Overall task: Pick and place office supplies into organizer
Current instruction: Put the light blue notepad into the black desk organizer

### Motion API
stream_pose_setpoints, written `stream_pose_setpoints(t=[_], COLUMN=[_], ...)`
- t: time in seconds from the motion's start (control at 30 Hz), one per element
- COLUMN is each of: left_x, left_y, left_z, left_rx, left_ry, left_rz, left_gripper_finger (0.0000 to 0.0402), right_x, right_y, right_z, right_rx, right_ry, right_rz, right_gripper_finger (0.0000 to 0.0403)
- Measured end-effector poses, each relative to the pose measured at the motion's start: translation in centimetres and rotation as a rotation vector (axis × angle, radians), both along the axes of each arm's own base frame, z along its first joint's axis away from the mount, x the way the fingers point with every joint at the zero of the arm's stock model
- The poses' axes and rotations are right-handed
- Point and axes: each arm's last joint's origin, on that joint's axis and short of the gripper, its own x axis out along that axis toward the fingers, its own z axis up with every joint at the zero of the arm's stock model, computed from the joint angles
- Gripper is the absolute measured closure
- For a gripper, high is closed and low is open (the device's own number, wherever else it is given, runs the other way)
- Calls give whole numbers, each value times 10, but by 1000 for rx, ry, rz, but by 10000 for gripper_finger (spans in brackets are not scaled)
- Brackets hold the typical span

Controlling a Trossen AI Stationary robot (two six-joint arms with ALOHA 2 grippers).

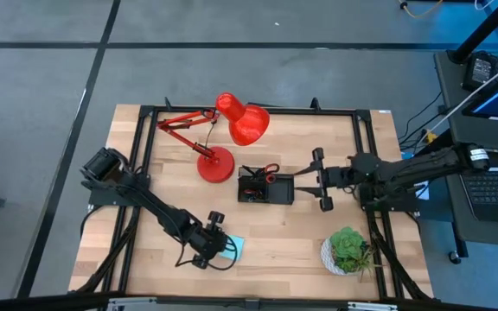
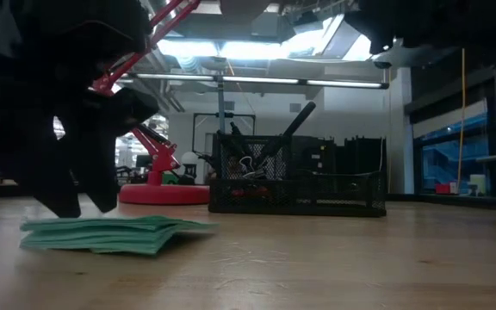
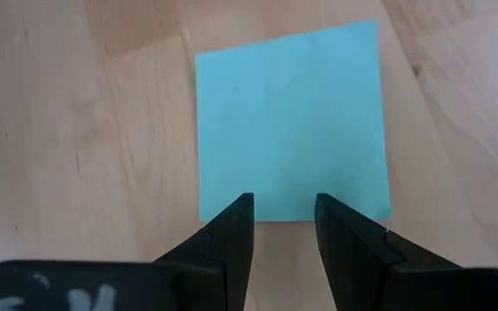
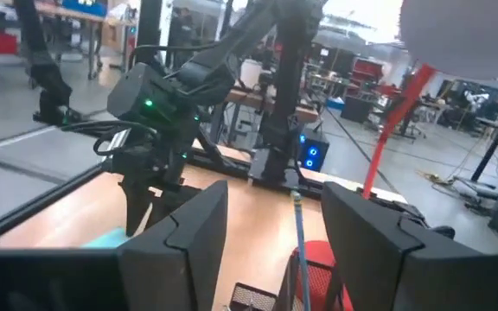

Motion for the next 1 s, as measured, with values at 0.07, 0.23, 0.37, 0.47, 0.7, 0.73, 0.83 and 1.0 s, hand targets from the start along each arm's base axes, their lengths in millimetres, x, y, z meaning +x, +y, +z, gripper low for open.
stream_pose_setpoints(t=[0.07, 0.23, 0.37, 0.47, 0.7, 0.73, 0.83, 1.0], left_x=[0, 0, 0, 0, 1, 1, 1, 3], left_y=[0, 0, 0, 0, 1, 1, 2, 5], left_z=[-1, -1, -1, -1, -1, -1, -1, -1], left_rx=[-2, 0, 4, 11, 16, 14, 2, -19], left_ry=[5, 1, -2, -8, -12, -12, -11, -12], left_rz=[8, 11, 14, 19, 27, 30, 51, 102], left_gripper_finger=[284, 284, 284, 284, 284, 284, 284, 284], right_x=[8, 34, 55, 69, 92, 94, 100, 114], right_y=[5, 21, 38, 53, 84, 87, 98, 113], right_z=[2, 9, 7, 4, -16, -19, -31, -47], right_rx=[-32, -119, -222, -289, -453, -479, -560, -638], right_ry=[28, 173, 345, 430, 502, 510, 534, 565], right_rz=[16, 16, -11, -4, 75, 80, 110, 158], right_gripper_finger=[212, 212, 212, 212, 212, 212, 212, 212])
